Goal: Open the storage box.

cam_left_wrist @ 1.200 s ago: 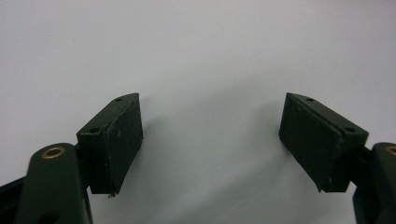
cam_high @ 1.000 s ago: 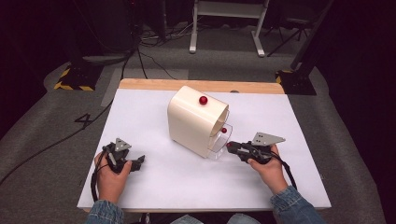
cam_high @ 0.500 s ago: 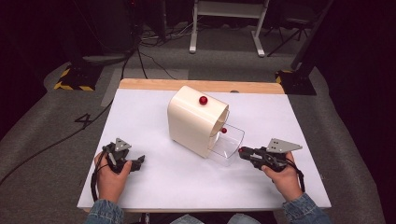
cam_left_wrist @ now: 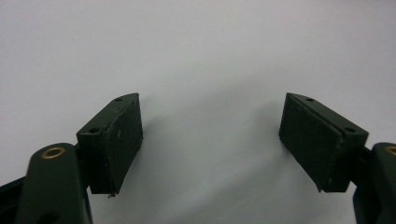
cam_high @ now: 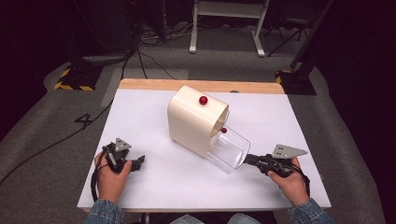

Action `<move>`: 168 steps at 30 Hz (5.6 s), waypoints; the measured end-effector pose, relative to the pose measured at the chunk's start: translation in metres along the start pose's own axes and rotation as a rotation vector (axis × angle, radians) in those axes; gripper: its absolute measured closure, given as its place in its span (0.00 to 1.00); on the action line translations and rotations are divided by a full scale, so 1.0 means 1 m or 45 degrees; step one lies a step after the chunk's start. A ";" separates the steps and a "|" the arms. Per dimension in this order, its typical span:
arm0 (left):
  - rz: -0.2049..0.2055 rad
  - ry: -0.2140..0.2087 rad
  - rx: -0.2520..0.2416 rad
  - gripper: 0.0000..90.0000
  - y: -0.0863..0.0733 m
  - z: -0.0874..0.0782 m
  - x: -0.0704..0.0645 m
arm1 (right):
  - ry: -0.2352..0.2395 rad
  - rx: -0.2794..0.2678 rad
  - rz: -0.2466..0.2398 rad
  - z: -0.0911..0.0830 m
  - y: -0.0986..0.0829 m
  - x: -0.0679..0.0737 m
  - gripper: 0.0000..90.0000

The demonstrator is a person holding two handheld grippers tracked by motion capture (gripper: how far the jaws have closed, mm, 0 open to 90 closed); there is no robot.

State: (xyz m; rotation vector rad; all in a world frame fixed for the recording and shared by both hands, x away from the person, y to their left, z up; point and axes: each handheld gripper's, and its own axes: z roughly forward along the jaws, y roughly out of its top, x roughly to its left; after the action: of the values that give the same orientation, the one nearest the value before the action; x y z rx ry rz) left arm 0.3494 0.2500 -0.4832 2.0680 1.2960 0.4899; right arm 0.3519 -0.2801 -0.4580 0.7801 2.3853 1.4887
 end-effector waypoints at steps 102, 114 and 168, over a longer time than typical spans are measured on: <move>0.002 0.002 -0.003 0.24 0.000 0.000 0.000 | -0.038 -0.121 -0.075 -0.024 0.070 0.014 0.83; 0.002 0.003 -0.003 0.24 0.000 0.000 0.000 | -0.049 -0.068 -0.030 -0.019 0.051 0.008 0.82; 0.000 0.000 -0.001 0.24 0.000 0.000 0.000 | -0.434 0.353 0.136 -0.079 -0.057 -0.040 0.19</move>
State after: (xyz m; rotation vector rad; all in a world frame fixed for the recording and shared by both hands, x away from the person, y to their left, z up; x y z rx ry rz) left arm 0.3493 0.2499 -0.4832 2.0675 1.2962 0.4904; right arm 0.3310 -0.3822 -0.4753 1.1365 2.3378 0.9692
